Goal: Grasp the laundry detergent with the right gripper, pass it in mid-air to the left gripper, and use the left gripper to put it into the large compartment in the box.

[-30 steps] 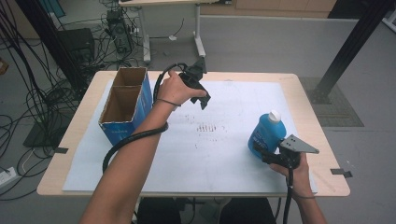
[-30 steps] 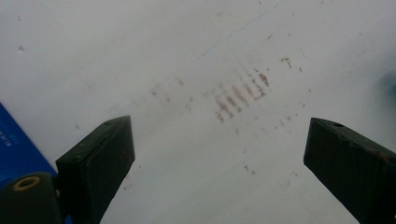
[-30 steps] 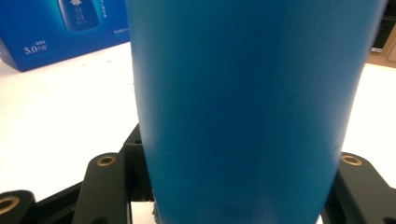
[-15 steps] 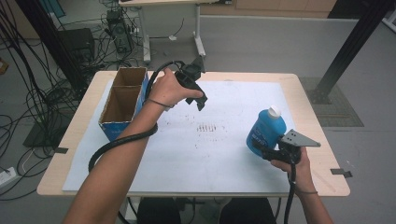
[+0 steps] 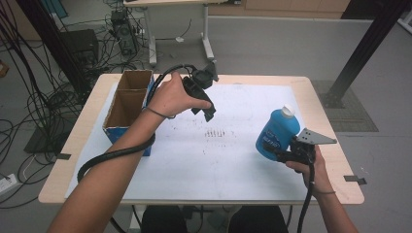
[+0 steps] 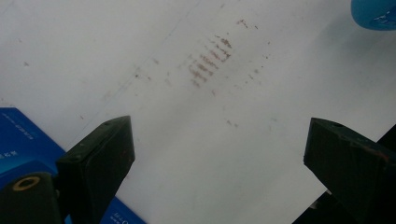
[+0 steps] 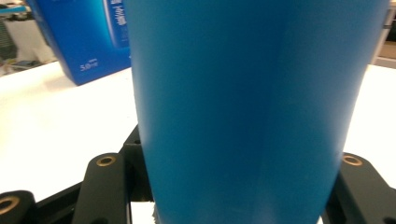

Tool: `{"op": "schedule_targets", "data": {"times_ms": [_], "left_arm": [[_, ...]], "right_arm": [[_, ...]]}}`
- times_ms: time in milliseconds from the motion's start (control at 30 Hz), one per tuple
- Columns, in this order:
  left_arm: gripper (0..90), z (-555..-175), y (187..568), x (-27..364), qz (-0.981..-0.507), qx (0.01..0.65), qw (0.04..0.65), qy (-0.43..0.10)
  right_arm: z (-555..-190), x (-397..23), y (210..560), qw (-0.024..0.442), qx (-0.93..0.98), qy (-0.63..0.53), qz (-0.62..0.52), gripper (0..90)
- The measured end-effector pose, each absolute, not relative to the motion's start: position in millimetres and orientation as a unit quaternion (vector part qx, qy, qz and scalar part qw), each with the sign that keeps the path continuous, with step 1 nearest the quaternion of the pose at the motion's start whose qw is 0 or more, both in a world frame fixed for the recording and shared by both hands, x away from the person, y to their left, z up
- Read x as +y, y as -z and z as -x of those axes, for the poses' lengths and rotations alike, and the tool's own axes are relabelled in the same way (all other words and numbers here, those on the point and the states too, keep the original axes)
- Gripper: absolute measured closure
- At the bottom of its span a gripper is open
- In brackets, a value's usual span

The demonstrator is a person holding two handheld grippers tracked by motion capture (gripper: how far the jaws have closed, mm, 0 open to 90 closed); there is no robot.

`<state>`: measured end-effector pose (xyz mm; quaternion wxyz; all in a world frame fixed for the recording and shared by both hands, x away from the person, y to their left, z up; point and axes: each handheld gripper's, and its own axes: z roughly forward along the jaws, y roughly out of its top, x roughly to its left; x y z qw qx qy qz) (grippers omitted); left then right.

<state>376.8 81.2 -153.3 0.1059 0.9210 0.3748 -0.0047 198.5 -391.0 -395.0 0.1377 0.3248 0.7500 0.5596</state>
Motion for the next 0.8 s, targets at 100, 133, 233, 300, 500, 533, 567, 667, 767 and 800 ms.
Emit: {"op": "schedule_targets", "data": {"times_ms": [100,133,233,300,500,533,567,667,767,800], "left_arm": [[9.1,-374,153,82,-0.927,0.359,0.111,0.008],[9.1,-374,153,83,-0.927,0.356,0.113,0.013],[9.1,-370,152,83,-0.934,0.339,0.113,0.014],[9.1,-368,151,87,-0.937,0.328,0.121,0.017],[9.2,-366,147,95,-0.943,0.302,0.133,0.031],[9.2,-365,146,96,-0.945,0.297,0.134,0.033],[9.2,-362,143,98,-0.948,0.283,0.14,0.033],[9.2,-361,142,101,-0.952,0.265,0.144,0.043],[9.2,-359,140,102,-0.959,0.239,0.147,0.05],[9.2,-359,140,102,-0.959,0.239,0.147,0.05]], "right_arm": [[-206,-395,394,0.127,0.755,-0.563,-0.311,40.6],[-208,-396,393,0.123,0.755,-0.565,-0.308,40.6],[-213,-399,393,0.114,0.757,-0.57,-0.298,40.6],[-216,-400,392,0.11,0.761,-0.569,-0.292,40.6],[-228,-403,391,0.09,0.768,-0.576,-0.265,40.6],[-230,-404,390,0.086,0.768,-0.578,-0.262,40.6],[-232,-404,390,0.084,0.769,-0.579,-0.258,40.6],[-234,-404,388,0.08,0.771,-0.58,-0.251,40.6],[-238,-404,385,0.075,0.776,-0.58,-0.237,40.6],[-238,-404,385,0.075,0.776,-0.58,-0.237,40.6]]}}
